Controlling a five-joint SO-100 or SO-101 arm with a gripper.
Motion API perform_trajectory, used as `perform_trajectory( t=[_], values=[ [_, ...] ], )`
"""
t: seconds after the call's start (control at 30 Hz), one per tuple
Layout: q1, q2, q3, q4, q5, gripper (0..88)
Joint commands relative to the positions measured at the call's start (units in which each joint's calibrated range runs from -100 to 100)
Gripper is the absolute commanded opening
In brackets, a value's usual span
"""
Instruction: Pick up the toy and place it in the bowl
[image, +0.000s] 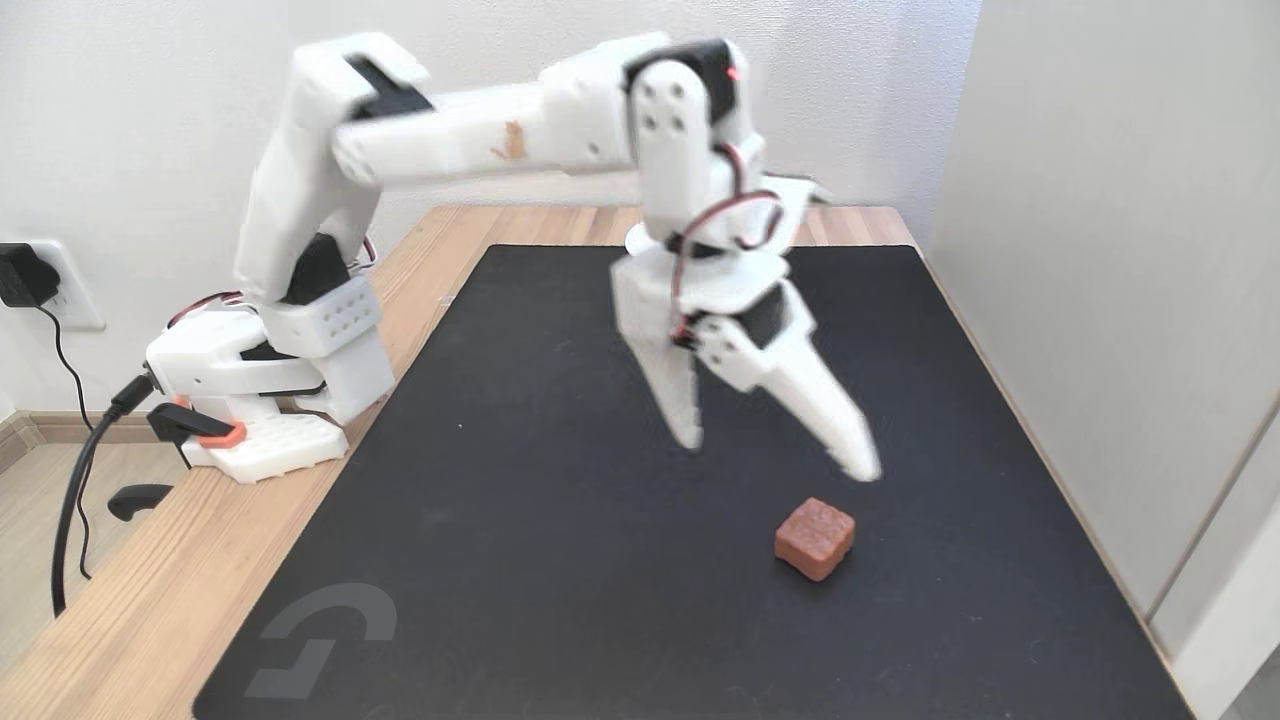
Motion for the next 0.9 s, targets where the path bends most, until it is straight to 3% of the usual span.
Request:
perform_trajectory(
  t=[0.0, 0.47, 0.63, 0.87],
  values=[
    [-0.5, 11.0, -20.5, 2.6, 0.3, 48.6],
    [-0.6, 22.3, -29.1, 2.4, -0.2, 48.8],
    [-0.7, 24.7, -32.9, 2.4, -4.6, 48.6],
    [-1.1, 29.6, -37.3, 0.6, -6.6, 48.6]
  ],
)
